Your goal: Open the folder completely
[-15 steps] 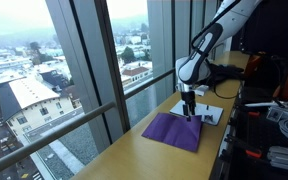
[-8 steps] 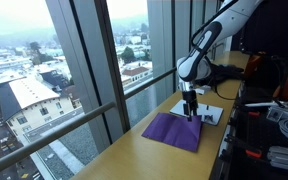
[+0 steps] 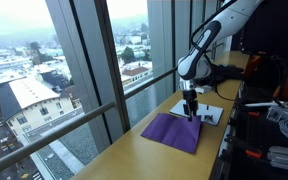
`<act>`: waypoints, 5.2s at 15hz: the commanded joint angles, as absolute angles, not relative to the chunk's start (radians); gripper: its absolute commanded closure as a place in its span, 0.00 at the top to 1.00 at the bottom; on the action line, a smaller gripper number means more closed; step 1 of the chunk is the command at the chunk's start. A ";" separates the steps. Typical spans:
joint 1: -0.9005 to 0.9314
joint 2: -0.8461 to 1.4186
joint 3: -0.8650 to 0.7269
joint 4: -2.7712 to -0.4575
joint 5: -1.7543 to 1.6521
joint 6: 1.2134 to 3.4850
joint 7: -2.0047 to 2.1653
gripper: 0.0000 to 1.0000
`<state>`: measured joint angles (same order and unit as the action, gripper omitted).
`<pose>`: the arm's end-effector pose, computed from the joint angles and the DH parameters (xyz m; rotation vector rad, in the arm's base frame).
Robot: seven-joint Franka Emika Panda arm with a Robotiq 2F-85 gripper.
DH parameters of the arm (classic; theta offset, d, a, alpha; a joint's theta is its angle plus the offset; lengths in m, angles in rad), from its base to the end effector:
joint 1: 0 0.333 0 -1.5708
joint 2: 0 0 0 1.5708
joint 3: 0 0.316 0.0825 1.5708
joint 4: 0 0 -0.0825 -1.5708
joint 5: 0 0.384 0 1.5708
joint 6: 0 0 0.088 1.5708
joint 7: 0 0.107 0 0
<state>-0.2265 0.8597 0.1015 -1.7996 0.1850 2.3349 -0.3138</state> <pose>0.5911 -0.0702 0.0481 -2.8560 -0.0228 0.3949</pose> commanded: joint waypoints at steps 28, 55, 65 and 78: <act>0.280 0.303 -0.167 -2.221 -0.553 2.664 0.207 0.00; 0.259 0.223 0.028 -2.496 -0.658 2.816 0.246 0.49; 0.196 0.205 0.099 -2.507 -0.372 2.793 0.001 1.00; 0.008 0.285 0.104 -2.305 -0.012 2.799 -0.141 1.00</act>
